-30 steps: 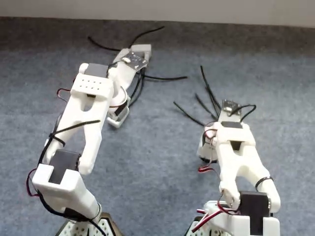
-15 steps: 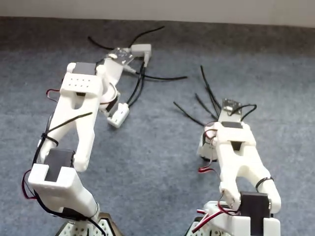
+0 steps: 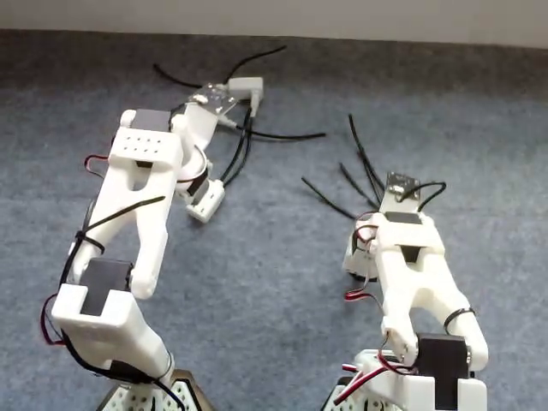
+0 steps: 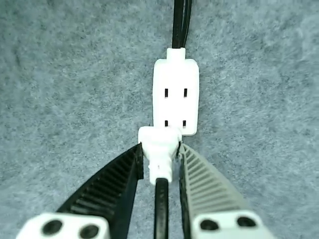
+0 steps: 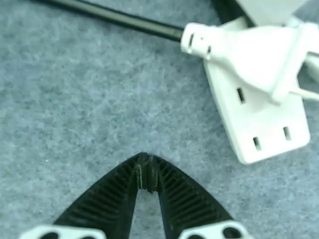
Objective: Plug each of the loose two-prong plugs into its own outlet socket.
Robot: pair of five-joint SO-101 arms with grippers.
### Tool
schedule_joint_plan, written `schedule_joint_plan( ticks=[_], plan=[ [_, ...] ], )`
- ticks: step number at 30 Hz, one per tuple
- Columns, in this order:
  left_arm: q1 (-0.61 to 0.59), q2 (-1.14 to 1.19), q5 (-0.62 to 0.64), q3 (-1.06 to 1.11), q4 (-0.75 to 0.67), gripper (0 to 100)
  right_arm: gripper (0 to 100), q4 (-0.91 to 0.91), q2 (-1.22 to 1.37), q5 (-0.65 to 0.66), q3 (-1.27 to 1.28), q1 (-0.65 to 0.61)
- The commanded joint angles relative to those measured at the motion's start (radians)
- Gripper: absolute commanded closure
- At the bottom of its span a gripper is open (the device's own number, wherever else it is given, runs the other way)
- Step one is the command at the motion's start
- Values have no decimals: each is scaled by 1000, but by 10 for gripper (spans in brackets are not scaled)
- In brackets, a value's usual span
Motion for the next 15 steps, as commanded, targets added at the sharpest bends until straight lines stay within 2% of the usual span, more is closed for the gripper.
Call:
schedule_joint_plan(
  ticks=[1, 15],
  plan=[
    [18, -8, -32, -15, -17, 994, 983, -13, -24, -9, -4, 7],
    [39, -8, -83, 50, -44, 994, 983, -41, -24, -9, 21, 5]
  ],
)
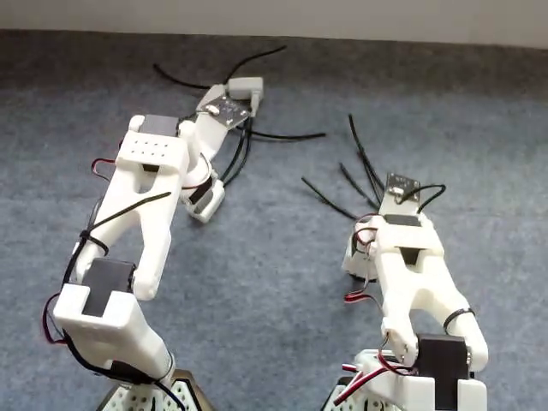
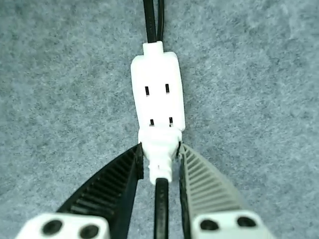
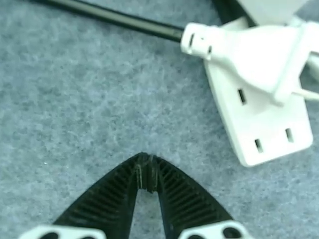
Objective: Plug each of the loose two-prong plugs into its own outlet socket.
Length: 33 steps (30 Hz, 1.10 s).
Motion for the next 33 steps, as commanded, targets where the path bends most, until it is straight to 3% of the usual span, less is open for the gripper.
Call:
schedule_joint_plan(
  ticks=[1, 30, 33],
  plan=[
    [16, -8, -8, -4, -20, 994, 983, -12, -24, -9, -2, 5],
    [64, -8, -3, 39, -26, 994, 983, -12, -24, -9, -1, 5],
    [44, -8, 2, 62, -87, 994, 983, -19, -24, -9, 1, 5]
  ],
)
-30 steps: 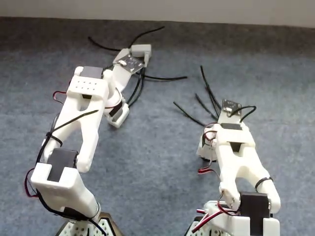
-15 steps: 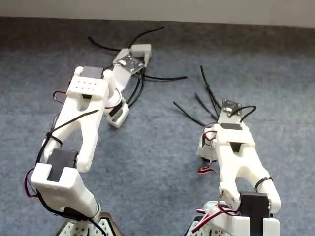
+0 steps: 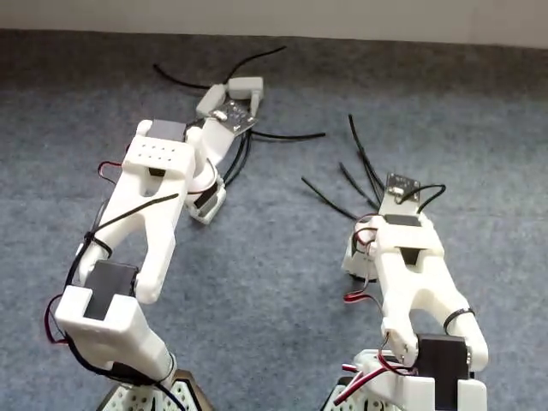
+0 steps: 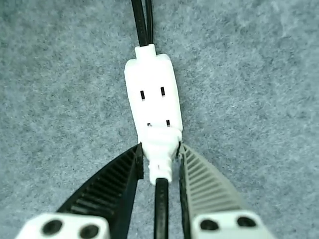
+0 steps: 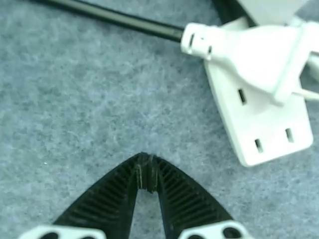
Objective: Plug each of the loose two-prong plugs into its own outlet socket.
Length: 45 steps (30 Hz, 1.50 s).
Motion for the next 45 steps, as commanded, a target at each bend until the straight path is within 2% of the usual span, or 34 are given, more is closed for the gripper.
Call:
schedule_joint_plan(
  ticks=[1, 7, 16, 19, 23, 25, 34, 42, 45],
  plan=[
    [-4, -5, 20, 28, -91, 994, 983, -35, -24, -9, 4, 5],
    [-15, -5, 49, 137, -244, 994, 983, -45, -24, -9, 5, 5],
    [-10, 99, 46, 151, -261, 994, 983, -50, -24, -9, 7, 5],
    [-13, 170, 46, 61, -227, 994, 983, -50, -24, -9, 7, 5],
    [-2, 240, -35, -87, -38, 994, 983, -50, -24, -9, 7, 5],
    [5, 245, -35, -134, 14, 994, 983, -50, -24, -9, 7, 5],
    [93, 222, -40, -173, 141, 994, 983, -51, -22, -9, 7, 5],
    [111, 220, -37, -179, 98, 984, 983, -51, -22, -9, 7, 5],
    [110, 205, -34, -208, 104, 934, 983, -53, -22, -8, 7, 5]
  ],
)
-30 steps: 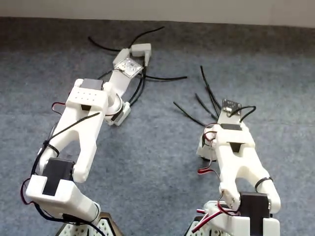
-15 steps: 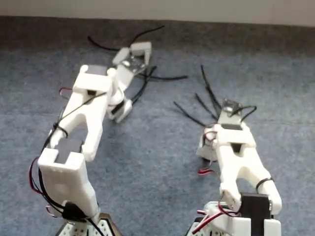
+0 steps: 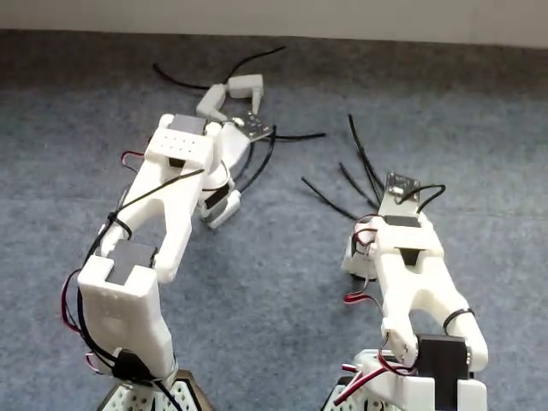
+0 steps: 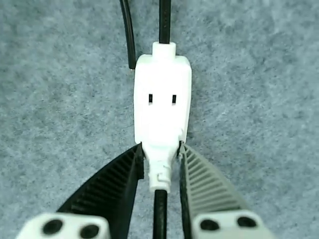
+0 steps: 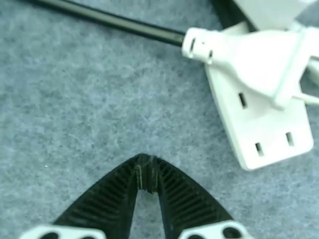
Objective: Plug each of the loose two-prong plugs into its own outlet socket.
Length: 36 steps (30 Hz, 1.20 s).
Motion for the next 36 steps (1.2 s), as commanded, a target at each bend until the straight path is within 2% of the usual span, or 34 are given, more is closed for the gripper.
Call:
schedule_joint_plan(
  ticks=[1, 9, 12, 18, 25, 32, 34, 36],
  plan=[
    [31, -41, -3, -36, -5, 923, 983, -25, -21, -8, 1, 5],
    [47, -226, 26, -64, 37, 851, 983, -27, -21, -3, 1, 5],
    [47, -208, 77, -64, 35, 818, 983, -27, -21, -3, 1, 5],
    [47, -94, 81, -73, 9, 776, 983, -27, -21, -3, 1, 5],
    [48, -1, 83, -64, -127, 779, 983, -27, -21, -3, 1, 5],
    [51, 91, 83, -64, -178, 780, 983, -27, -21, -2, 1, 5],
    [50, 127, 83, -68, -193, 808, 983, -27, -21, -2, 1, 5],
    [53, 145, 83, -73, -199, 883, 983, -27, -21, -2, 1, 5]
  ],
)
